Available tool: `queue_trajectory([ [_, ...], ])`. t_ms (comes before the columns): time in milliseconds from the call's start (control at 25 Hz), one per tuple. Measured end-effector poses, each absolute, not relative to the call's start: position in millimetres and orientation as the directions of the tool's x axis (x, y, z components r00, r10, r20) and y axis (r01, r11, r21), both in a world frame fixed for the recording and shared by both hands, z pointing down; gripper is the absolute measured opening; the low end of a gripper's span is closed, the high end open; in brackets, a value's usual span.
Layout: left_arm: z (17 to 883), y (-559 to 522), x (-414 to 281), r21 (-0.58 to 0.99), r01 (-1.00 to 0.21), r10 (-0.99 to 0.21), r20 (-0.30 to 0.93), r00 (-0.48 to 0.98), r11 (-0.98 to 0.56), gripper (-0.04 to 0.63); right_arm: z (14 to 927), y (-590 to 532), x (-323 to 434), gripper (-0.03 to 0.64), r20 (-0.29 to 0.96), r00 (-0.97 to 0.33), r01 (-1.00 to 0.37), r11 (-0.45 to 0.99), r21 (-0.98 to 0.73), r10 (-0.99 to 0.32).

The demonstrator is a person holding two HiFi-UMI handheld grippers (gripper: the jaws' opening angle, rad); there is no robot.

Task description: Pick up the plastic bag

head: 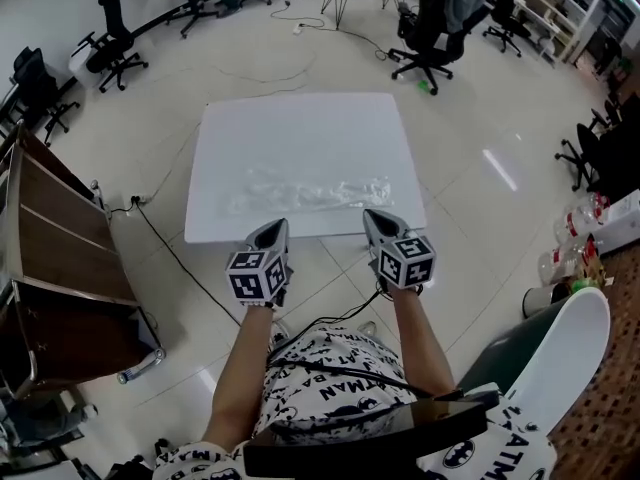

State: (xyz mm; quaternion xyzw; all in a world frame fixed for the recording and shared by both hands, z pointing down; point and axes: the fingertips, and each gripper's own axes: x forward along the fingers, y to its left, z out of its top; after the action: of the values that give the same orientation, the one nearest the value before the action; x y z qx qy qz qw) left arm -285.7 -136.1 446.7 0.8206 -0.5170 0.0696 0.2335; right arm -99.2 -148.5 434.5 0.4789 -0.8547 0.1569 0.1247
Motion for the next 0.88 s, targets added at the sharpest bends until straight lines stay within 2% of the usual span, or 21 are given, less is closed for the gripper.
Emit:
queue_trajectory([
  [120,445,-134,-281,0.311,-0.88,-0.818,0.35,0.456,-0.357,0.0,433,-148,-93,0.001,0.344,-0.506,-0.862,0.469,-0.189,-0.791],
  [880,443,-132,-286,0.311,-0.885,-0.821,0.356,0.446,-0.346,0.0,443,-142,-104,0.0,0.401,-0.497,-0.864,0.48,-0.149,-0.77],
])
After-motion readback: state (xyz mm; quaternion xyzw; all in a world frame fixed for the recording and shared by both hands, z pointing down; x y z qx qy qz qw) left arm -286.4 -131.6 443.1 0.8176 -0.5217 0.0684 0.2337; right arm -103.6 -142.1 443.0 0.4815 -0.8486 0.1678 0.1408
